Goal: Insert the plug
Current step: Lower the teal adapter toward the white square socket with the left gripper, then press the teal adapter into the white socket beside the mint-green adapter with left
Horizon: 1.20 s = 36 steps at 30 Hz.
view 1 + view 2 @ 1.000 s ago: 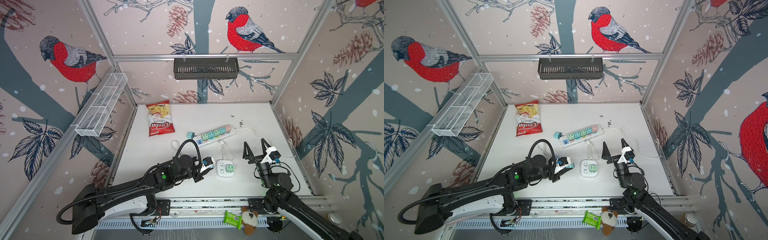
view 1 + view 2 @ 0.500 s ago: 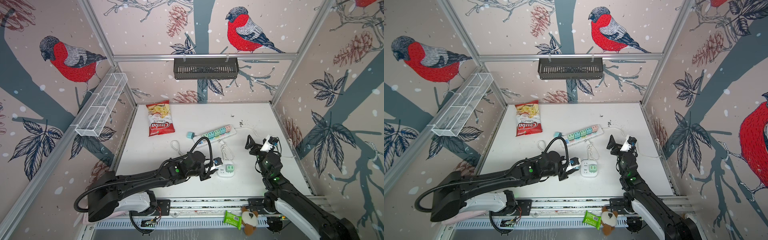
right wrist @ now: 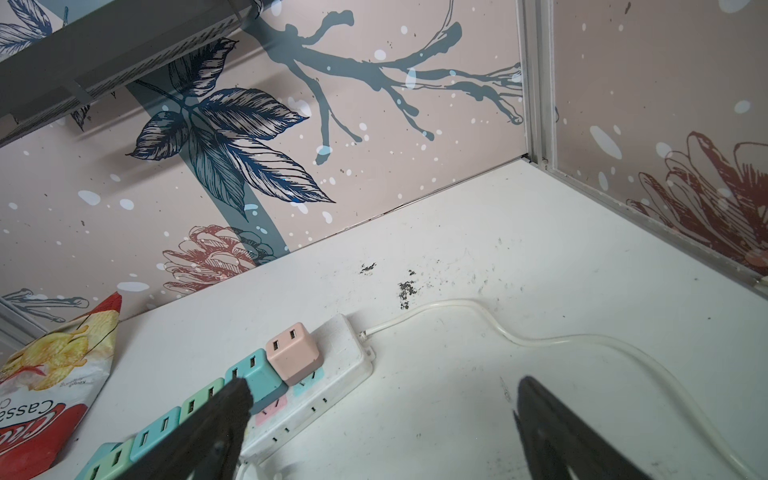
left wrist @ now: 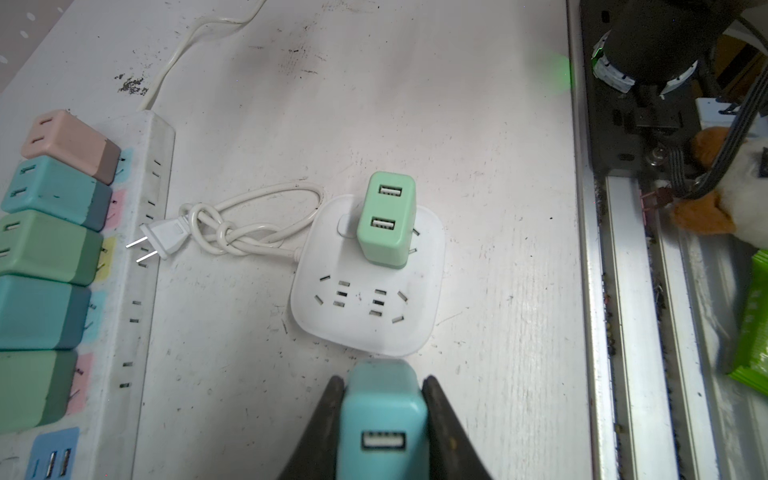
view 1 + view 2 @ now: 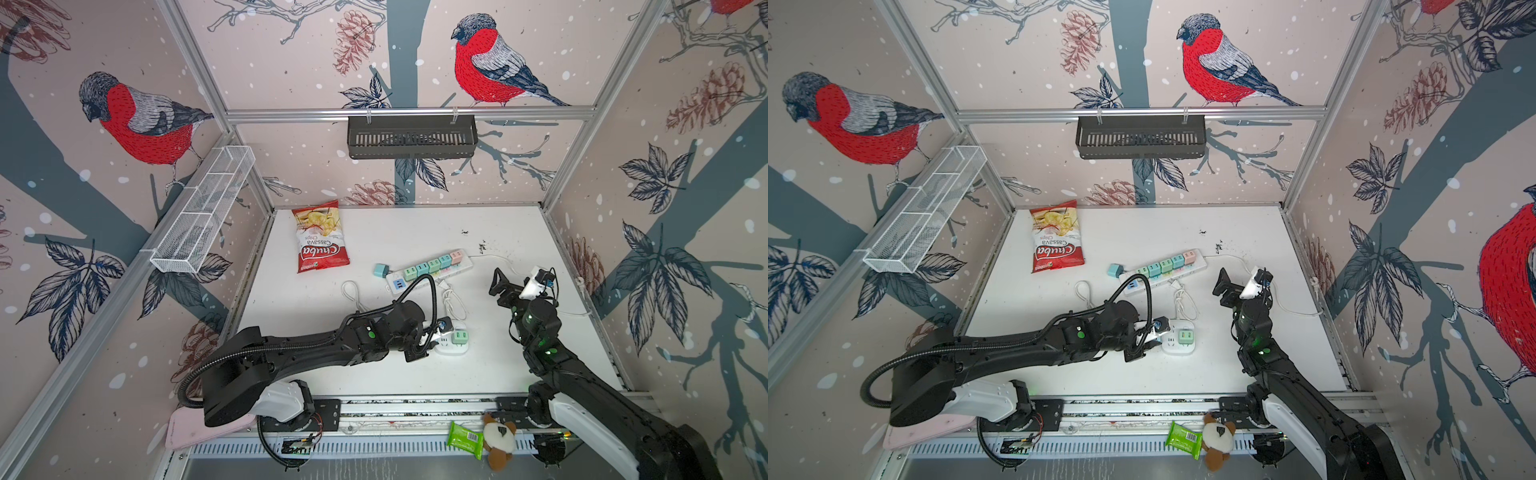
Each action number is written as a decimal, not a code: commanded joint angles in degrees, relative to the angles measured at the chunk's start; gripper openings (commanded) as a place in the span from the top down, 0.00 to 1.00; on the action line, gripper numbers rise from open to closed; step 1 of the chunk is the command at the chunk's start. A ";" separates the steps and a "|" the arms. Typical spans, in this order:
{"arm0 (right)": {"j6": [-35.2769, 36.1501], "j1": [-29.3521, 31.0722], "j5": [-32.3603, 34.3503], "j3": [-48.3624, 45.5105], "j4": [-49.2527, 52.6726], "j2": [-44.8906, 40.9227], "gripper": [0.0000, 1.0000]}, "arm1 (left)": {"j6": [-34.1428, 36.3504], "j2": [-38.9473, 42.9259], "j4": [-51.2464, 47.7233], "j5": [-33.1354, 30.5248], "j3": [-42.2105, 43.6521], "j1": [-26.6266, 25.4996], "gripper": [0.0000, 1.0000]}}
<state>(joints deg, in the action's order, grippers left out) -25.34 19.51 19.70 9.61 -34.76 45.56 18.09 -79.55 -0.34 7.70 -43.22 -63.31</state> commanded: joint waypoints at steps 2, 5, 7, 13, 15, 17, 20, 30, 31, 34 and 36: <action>-0.93 -0.74 0.57 -0.10 -0.34 -0.39 0.00 | 3.99 -1.51 0.24 1.87 -1.73 -0.24 1.00; -0.81 -1.00 -0.74 -0.53 0.13 -1.69 0.00 | 7.79 -3.46 1.23 4.36 -1.95 -0.24 1.00; -0.96 -1.04 -1.76 -1.43 -0.12 -3.00 0.00 | 10.37 -5.36 0.73 4.70 -3.01 -0.23 1.00; -0.94 -1.19 -2.56 -3.86 -1.40 -6.94 0.00 | 12.15 -9.32 -1.78 2.58 -7.75 -0.24 1.00; -1.04 -1.40 -2.38 -4.45 -2.02 -7.59 0.00 | 12.72 -10.11 -1.90 2.76 -8.56 -0.24 1.00; -1.16 -1.69 -2.37 -4.51 -2.15 -7.56 0.00 | 13.04 -10.92 -2.78 2.62 -9.53 -0.15 1.00; -1.29 -1.91 -2.89 -4.16 -1.97 -7.02 0.00 | 12.92 -12.06 -3.63 2.44 -10.58 0.02 1.00; -1.62 -2.10 -3.44 -4.07 -1.27 -7.39 0.00 | 11.45 -14.82 -3.89 5.95 -12.28 1.38 1.00; -1.64 -2.13 -3.44 -4.14 -1.10 -7.42 0.00 | 11.36 -15.32 -4.26 6.22 -12.67 1.57 1.00; -1.65 -2.28 -3.53 -4.12 -1.25 -7.37 0.00 | 11.19 -16.13 -4.54 6.61 -13.29 1.67 1.00; -1.69 -2.43 -3.69 -4.07 -1.15 -7.32 0.00 | 11.02 -16.37 -4.58 7.21 -13.50 1.64 1.00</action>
<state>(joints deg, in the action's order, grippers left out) -26.79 17.19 16.45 5.34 -34.79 38.24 29.23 -95.39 -3.49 12.95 -56.27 -61.67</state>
